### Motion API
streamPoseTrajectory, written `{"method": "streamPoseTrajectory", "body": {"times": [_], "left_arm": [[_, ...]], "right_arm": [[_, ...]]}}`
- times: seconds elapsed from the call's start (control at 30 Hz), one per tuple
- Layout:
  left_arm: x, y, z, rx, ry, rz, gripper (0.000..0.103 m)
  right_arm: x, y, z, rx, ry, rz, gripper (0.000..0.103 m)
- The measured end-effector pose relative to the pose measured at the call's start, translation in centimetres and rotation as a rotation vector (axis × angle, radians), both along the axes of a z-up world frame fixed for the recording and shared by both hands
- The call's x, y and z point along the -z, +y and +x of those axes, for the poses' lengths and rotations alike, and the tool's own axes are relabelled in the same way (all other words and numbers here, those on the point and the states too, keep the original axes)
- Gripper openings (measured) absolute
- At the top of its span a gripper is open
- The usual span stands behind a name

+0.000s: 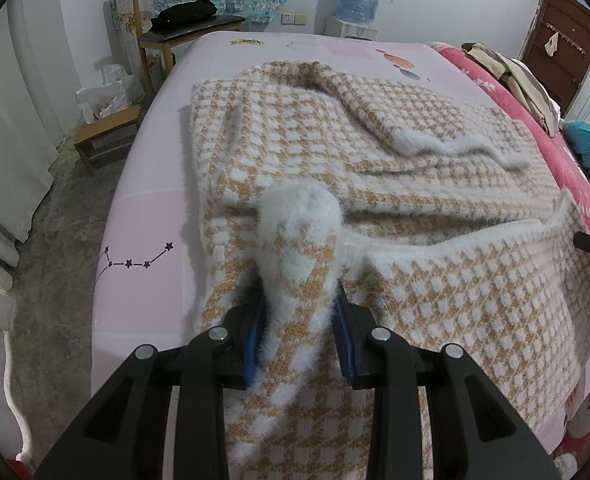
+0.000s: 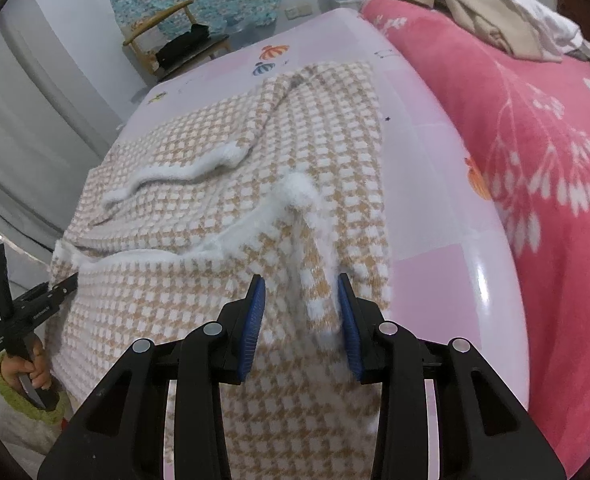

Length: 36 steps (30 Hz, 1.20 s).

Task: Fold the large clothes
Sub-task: 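Close the right tool on the folded coat edge beside the white trim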

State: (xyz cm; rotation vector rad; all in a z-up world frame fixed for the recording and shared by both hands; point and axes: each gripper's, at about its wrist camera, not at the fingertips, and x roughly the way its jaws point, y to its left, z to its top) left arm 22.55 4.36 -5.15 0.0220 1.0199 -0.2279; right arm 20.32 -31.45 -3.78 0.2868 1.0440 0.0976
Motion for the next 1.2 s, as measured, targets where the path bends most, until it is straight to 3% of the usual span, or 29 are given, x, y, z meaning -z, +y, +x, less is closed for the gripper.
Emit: {"method": "streamPoseTrajectory", "body": {"times": [0.2,0.6,0.8,1.2], "left_arm": [[0.0,0.1,0.0,-0.004,-0.005,0.003,0.030],[0.0,-0.3,-0.3,0.000,-0.015,0.049,0.031],[0.0,-0.5,-0.3,0.003,-0.017,0.057,0.032],[-0.1,-0.7,-0.2,0.006,-0.019,0.069,0.033]], "right_arm": [[0.6,-0.4,1.7,-0.017,0.021,0.042,0.032],[-0.6,2.1,0.5,-0.014,-0.007,-0.123,0.010],[-1.2,3.6,-0.2,0.007,-0.036,-0.215,0.008],[-2.1,4.4,-1.3,0.033,-0.068,-0.267,0.007]]}}
